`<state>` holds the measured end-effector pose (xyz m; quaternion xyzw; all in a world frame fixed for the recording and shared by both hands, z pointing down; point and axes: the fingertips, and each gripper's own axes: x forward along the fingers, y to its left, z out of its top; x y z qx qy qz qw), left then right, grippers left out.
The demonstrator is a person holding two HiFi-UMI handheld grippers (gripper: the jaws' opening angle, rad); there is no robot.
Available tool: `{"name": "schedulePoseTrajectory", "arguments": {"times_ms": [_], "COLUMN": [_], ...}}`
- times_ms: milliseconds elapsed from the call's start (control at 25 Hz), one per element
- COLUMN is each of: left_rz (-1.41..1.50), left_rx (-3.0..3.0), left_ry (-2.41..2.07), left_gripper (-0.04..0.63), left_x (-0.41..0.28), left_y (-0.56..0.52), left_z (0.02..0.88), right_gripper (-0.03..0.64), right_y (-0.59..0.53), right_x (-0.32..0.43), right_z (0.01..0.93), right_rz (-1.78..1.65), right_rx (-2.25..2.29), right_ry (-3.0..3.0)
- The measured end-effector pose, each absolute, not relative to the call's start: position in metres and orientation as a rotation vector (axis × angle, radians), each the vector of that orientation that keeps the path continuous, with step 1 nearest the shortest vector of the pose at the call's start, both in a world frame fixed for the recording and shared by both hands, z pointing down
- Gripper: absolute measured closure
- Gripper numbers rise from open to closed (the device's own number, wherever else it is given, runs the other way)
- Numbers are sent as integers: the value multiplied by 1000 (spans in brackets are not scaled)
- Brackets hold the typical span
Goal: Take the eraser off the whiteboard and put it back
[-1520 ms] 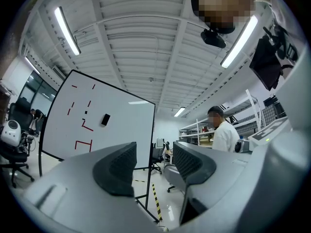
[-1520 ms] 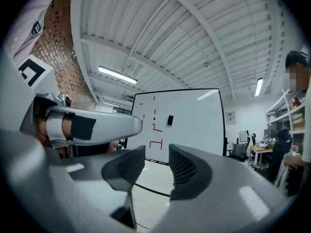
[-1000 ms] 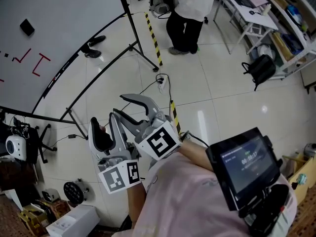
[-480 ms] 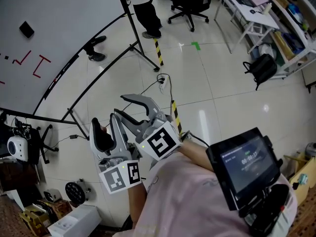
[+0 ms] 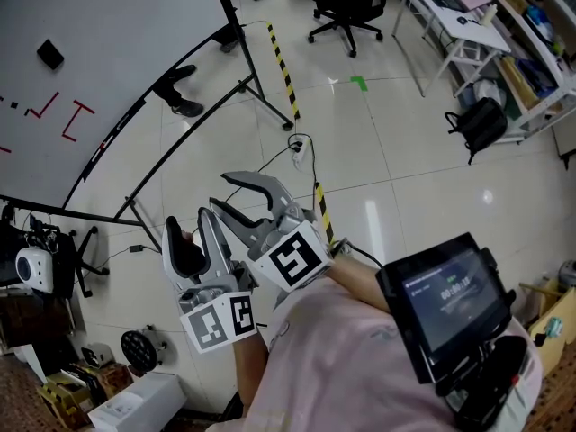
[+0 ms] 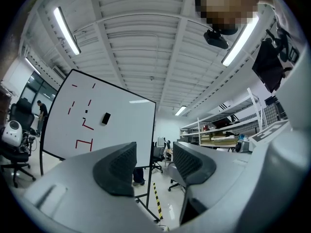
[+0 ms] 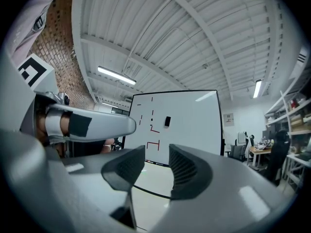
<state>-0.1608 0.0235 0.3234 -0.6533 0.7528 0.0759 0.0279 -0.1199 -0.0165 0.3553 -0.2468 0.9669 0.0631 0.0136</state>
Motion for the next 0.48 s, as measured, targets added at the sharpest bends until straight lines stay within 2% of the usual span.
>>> {"name": "schedulePoseTrajectory", "arguments": {"times_ms": [480], "left_rz": [210], "left_rx": [-2019], "left_ry": [2307], "left_gripper": [364], "left_x": [-155], "left_y": [24], "left_z": [325], "right_gripper": [471], "right_y": [-15], "right_x": [-119], "right_z": [358], "right_rz": [197], "right_rx": [-764], "right_ry": [3020]}}
